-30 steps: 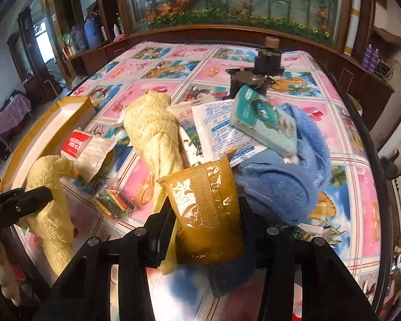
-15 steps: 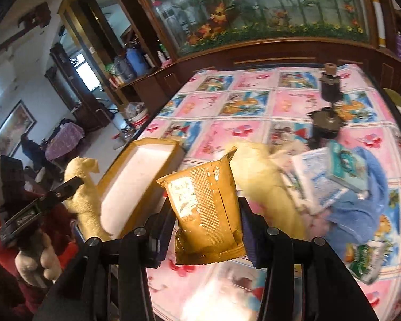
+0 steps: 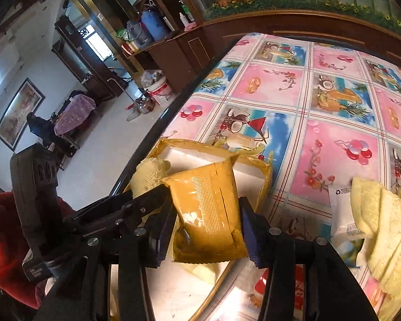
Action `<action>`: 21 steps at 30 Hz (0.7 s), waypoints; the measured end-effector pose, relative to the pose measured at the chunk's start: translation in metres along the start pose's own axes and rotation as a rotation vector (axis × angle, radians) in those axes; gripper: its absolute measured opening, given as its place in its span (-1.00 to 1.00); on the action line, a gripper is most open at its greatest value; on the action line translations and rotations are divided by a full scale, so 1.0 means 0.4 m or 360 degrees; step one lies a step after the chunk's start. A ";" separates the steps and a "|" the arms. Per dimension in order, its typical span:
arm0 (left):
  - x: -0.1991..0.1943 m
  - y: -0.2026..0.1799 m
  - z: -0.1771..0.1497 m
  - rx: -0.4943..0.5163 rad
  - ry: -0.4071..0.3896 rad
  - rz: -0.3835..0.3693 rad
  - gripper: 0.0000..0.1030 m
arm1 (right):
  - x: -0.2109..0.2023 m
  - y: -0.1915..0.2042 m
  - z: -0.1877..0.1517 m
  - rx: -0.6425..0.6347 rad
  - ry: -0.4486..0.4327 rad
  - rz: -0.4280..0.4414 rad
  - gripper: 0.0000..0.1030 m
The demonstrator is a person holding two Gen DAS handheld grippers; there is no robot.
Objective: Organize soft objects
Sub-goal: 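Carry the towel and amber packet into the white tray and open both grippers, then move both grippers back to the items on the table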
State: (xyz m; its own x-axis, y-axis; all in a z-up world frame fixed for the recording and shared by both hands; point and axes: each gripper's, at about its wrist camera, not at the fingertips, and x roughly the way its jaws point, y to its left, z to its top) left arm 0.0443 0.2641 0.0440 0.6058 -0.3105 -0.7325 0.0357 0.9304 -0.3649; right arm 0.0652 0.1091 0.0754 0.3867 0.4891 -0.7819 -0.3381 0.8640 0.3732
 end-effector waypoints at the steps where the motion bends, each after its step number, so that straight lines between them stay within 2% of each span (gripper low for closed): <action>1: 0.003 0.004 0.002 -0.0010 0.0005 0.0006 -0.26 | 0.015 -0.006 0.006 0.0024 0.0005 -0.0022 0.02; 2: 0.007 0.009 0.003 -0.0028 0.0016 0.0006 -0.23 | 0.027 -0.013 0.013 0.0048 0.0010 -0.0032 0.14; 6: -0.011 0.011 -0.012 -0.0037 0.0010 -0.0022 -0.15 | 0.016 -0.033 0.013 0.0062 -0.0017 -0.0074 0.16; 9: -0.028 0.001 -0.041 -0.0040 -0.0026 -0.0010 -0.02 | -0.040 -0.057 -0.005 0.0065 -0.0078 -0.0087 0.18; 14: -0.025 -0.010 -0.095 -0.0076 0.0036 -0.0056 -0.02 | -0.164 -0.114 -0.068 0.0087 -0.0185 -0.0140 0.18; 18: -0.069 -0.018 -0.109 -0.0085 -0.0057 -0.0089 -0.02 | -0.279 -0.178 -0.144 0.0106 -0.0283 -0.0223 0.26; 21: -0.136 -0.074 -0.106 -0.0023 -0.0144 -0.0108 0.02 | -0.361 -0.238 -0.203 0.0140 -0.0363 -0.0299 0.34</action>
State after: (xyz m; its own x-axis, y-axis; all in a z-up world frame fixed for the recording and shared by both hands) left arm -0.0233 0.2454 0.0705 0.6716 -0.3534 -0.6512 0.0682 0.9047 -0.4206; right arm -0.0283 -0.0534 0.1122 0.6212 0.3256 -0.7128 -0.1710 0.9440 0.2823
